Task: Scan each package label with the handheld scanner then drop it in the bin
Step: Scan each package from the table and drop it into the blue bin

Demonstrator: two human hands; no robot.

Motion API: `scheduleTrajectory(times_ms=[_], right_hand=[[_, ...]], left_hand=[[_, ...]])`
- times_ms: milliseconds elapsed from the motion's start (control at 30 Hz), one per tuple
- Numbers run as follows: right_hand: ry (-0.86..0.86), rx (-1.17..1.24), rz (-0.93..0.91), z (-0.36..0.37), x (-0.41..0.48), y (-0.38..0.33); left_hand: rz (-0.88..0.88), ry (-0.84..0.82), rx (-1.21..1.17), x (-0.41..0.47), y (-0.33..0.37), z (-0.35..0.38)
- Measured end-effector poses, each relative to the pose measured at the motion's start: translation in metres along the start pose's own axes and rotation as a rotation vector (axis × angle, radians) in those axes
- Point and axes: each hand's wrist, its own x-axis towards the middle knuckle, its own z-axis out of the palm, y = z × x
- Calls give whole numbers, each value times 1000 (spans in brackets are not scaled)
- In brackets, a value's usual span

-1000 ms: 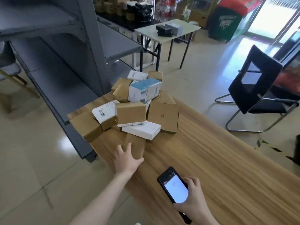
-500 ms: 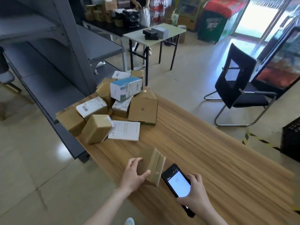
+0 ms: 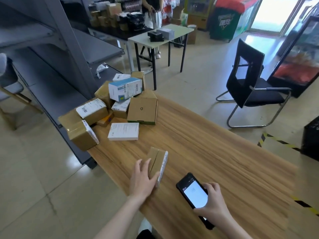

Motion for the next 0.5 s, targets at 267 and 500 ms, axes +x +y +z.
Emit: scheduleTrajectory(times_ms=[267, 500], right_hand=[[-4, -8, -23, -1, 12, -12], [10, -14, -10, -1, 30, -29]], left_hand=[[-9, -81, -52, 13, 1, -1], [-27, -205, -124, 48, -23, -20]])
